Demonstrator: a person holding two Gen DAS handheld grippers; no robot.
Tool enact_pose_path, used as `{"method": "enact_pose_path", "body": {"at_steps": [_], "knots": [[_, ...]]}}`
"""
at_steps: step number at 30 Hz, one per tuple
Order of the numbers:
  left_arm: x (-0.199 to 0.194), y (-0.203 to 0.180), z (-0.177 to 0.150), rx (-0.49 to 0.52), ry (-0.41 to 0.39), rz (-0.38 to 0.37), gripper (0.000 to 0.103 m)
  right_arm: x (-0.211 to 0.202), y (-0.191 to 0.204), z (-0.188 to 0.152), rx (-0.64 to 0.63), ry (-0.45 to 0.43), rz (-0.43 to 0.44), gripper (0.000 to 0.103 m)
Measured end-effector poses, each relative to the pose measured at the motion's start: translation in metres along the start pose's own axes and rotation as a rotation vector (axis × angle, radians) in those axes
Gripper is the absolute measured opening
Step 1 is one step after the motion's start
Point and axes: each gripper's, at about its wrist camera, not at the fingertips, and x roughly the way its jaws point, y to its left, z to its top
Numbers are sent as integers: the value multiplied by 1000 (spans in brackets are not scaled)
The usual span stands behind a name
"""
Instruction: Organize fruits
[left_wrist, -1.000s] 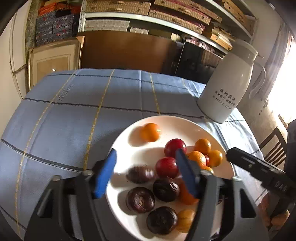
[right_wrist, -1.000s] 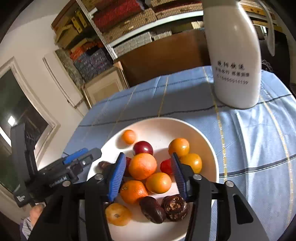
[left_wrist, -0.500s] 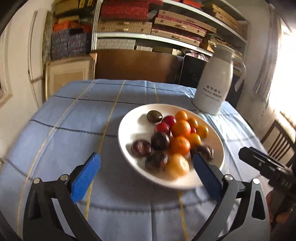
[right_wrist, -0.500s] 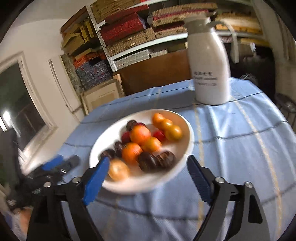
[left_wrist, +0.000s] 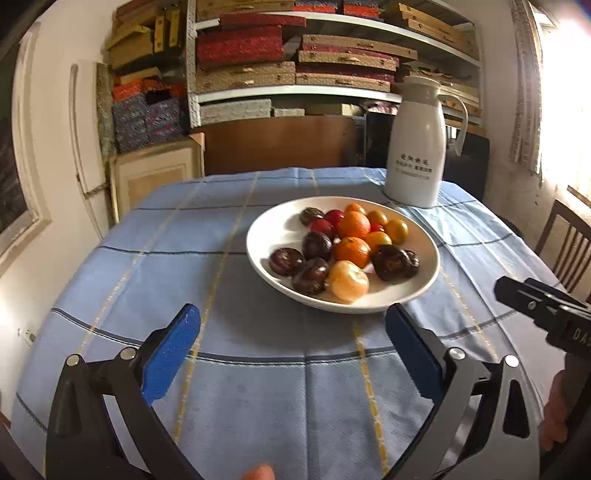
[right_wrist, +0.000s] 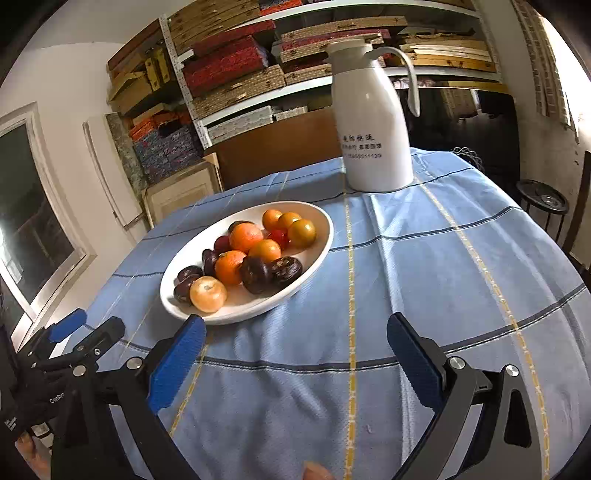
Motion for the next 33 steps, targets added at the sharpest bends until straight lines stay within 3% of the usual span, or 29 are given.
{"method": "enact_pose_path", "body": {"at_steps": [3, 12, 28, 33], "knots": [[1, -1, 1, 8, 8, -18, 98, -1, 8, -4, -35, -1, -8, 99], [-1, -11, 0, 46, 3, 23, 98, -2, 24, -11, -127, -11, -42, 99], [-1, -15, -1, 50, 10, 4, 98, 1, 25, -12, -129, 4, -48, 99], [-4, -16, -2, 58, -10, 40, 98, 1, 27, -12, -137, 7, -51, 99]]}}
